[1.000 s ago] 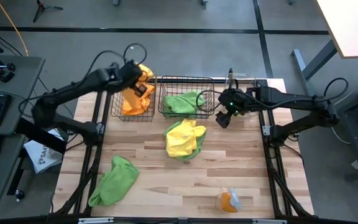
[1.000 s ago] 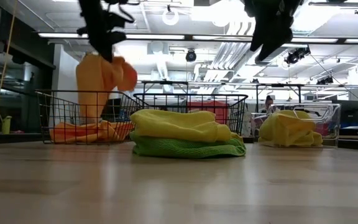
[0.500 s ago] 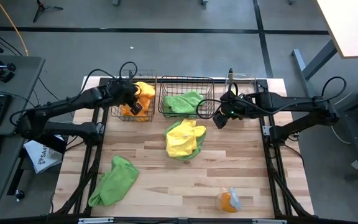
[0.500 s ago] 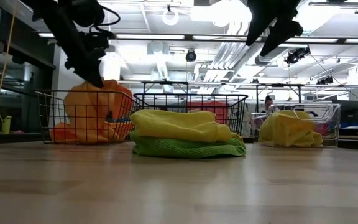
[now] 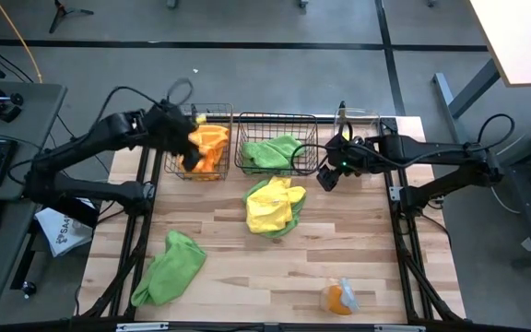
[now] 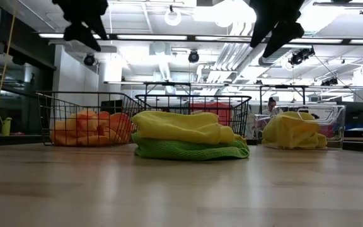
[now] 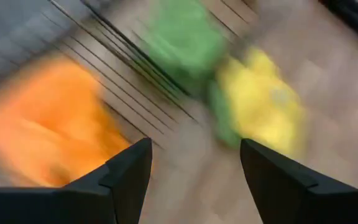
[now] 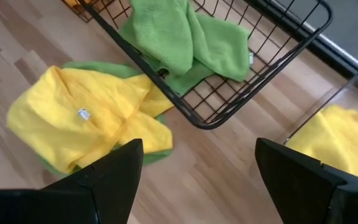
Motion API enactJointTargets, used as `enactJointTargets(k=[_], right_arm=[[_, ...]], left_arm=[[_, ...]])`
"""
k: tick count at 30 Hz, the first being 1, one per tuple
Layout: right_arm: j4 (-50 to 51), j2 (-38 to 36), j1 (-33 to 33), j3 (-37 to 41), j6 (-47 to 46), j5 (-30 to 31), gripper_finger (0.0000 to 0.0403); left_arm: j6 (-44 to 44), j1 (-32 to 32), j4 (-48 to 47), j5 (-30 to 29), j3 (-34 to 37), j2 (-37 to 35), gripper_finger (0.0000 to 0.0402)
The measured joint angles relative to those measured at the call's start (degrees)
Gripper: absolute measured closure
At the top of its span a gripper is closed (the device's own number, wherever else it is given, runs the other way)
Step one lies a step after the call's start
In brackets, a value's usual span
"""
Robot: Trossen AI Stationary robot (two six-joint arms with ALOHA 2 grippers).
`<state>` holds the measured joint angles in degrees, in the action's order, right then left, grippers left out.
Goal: Sort microfiber towel by color & place in baskets
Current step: Put the bottom green microfiber towel into the black wire basket
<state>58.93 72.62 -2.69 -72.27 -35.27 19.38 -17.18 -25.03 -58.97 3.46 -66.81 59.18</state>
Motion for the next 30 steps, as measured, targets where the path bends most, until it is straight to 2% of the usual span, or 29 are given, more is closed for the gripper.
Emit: enactJointTargets(k=[3, 7, 13, 16, 18, 22, 30], right_arm=[[-0.08, 0.00, -0.68, 0.00, 2.41, 0.02, 0.0096], [-0.08, 0.00, -1.22, 0.00, 5.00, -0.19, 0.0096], [-0.13, 0.00, -1.56, 0.00, 7.36, -0.99, 0.0096], [-0.17, 0.01, -1.56, 0.00, 8.72, -0.98, 0.0096], [-0.24, 0.01, -1.56, 0.00, 9.54, -0.96, 0.0096], [-0.51, 0.02, -1.56, 0.00, 10.30, -0.24, 0.0096], [-1.31, 0.02, -2.60, 0.00, 11.35, 0.35, 0.0096]], left_arm=[[-9.52, 9.95, -7.26, 3.58, 0.37, 0.11, 0.0169], [-28.43, 29.57, -12.73, 0.68, 4.16, 0.34, 0.0170], [-67.09, 57.76, -8.66, -1.49, 11.17, 3.12, 0.0170], [-80.13, 67.71, -5.10, -1.32, 11.70, 8.16, 0.0170], [-84.01, 71.98, -1.96, -0.04, 11.72, 12.04, 0.0170], [-86.07, 76.11, 2.57, 3.03, 11.70, 19.90, 0.0170], [-84.75, 76.32, 3.24, 3.74, 11.72, 31.99, 0.0170]])
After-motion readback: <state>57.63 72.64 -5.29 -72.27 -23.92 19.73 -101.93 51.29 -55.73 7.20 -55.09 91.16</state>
